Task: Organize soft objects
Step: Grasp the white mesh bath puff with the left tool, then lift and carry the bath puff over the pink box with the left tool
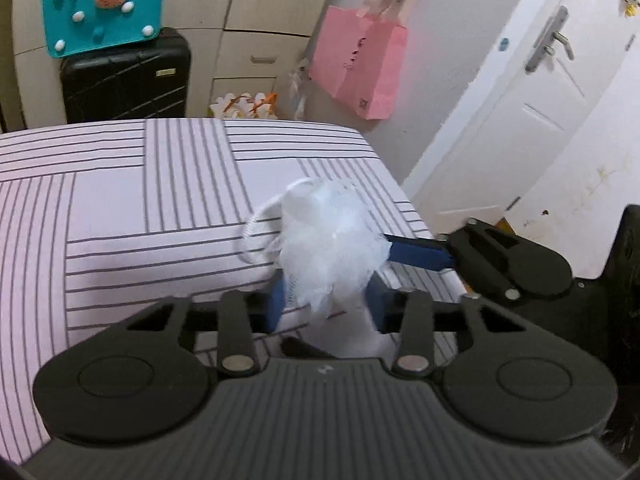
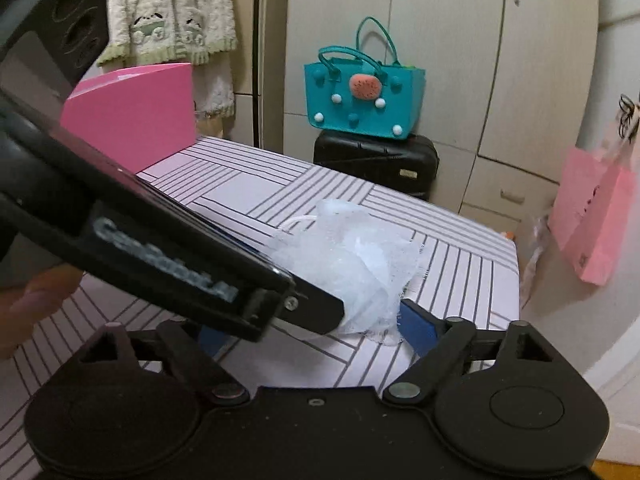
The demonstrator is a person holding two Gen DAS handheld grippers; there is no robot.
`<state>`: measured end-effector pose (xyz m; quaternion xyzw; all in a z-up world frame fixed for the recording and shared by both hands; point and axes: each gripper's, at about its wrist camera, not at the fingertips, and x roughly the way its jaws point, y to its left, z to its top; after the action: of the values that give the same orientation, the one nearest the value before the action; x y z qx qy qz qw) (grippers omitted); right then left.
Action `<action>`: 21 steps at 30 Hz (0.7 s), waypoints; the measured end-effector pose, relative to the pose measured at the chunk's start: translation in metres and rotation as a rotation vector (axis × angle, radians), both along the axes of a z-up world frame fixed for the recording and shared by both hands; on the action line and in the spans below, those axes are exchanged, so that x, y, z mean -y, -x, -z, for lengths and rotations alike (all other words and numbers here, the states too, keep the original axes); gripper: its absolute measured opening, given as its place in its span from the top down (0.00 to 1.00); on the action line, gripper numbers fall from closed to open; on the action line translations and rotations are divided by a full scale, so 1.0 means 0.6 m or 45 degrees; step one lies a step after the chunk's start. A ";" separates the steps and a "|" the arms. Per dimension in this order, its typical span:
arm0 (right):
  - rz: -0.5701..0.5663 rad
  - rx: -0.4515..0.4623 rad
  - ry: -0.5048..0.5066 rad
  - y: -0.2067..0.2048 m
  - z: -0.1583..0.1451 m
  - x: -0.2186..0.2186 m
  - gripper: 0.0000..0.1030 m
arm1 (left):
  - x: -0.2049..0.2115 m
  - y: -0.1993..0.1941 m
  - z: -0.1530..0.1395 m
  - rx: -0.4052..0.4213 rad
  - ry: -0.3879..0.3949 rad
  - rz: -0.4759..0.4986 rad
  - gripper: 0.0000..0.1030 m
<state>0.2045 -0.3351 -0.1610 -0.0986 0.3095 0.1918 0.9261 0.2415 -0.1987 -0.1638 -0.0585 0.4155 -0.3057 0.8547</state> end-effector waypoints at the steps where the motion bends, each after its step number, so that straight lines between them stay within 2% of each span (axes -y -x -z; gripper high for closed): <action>1: -0.007 0.010 0.009 0.002 0.001 -0.004 0.22 | 0.002 0.005 0.000 0.007 -0.006 0.013 0.69; 3: -0.011 0.041 0.025 0.009 0.000 -0.010 0.31 | 0.004 0.018 -0.003 0.032 -0.017 0.030 0.71; 6: -0.022 0.058 0.019 0.025 -0.006 -0.016 0.37 | 0.000 0.040 -0.012 0.066 -0.022 0.033 0.71; 9: -0.023 0.071 0.008 0.046 -0.017 -0.024 0.38 | -0.008 0.064 -0.029 0.084 -0.008 0.065 0.71; 13: -0.034 0.145 0.052 0.088 -0.035 -0.042 0.38 | -0.026 0.104 -0.048 0.132 -0.006 0.103 0.71; 21: -0.054 0.243 0.067 0.166 -0.063 -0.088 0.38 | -0.070 0.178 -0.081 0.199 -0.028 0.117 0.71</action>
<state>0.1046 -0.2826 -0.1235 -0.1473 0.2228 0.1927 0.9442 0.1348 -0.1568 -0.1151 -0.0059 0.3533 -0.3437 0.8701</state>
